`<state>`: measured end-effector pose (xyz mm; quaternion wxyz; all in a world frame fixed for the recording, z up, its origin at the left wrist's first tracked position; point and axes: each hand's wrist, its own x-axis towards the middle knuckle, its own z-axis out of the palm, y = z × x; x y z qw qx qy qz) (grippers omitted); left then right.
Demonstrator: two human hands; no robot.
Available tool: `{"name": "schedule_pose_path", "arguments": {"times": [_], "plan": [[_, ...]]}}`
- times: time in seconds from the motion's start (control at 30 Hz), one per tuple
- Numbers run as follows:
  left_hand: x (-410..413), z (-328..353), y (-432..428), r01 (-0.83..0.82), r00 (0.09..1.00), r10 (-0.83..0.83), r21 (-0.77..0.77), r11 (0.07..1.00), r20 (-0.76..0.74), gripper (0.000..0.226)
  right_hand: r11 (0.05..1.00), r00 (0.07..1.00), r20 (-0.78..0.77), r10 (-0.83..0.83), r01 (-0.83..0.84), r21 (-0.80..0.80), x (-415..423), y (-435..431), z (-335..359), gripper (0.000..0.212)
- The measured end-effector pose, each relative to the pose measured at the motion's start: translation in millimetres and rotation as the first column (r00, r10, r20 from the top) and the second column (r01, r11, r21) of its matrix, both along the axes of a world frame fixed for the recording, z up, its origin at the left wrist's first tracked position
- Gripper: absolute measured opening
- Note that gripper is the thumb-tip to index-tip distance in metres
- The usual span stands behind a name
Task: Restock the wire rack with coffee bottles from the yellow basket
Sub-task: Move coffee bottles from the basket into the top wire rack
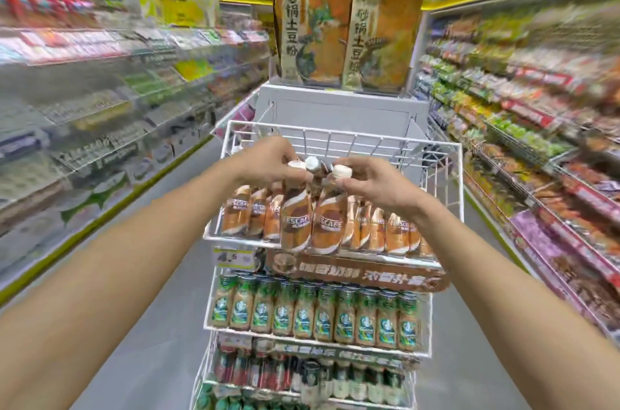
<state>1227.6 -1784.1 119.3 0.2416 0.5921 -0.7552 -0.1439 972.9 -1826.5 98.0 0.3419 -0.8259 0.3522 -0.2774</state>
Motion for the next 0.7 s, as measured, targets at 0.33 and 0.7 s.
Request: {"name": "schedule_pose_path", "arguments": {"times": [0.33, 0.7], "plan": [[60.3, -36.4, -50.2, -0.121, 0.990, 0.129, 0.130, 0.984, -0.058, 0.054, 0.992, 0.997, 0.066, -0.045, 0.037, 0.118, 72.0, -49.2, -47.5, 0.044], [44.6, -86.3, -72.7, -0.406, 0.860, 0.441, 0.179, 0.896, -0.257, 0.044, 0.943, 0.943, 0.032, -0.331, 0.332, -0.019, 117.6, -52.9, -82.2, 0.027]]}}
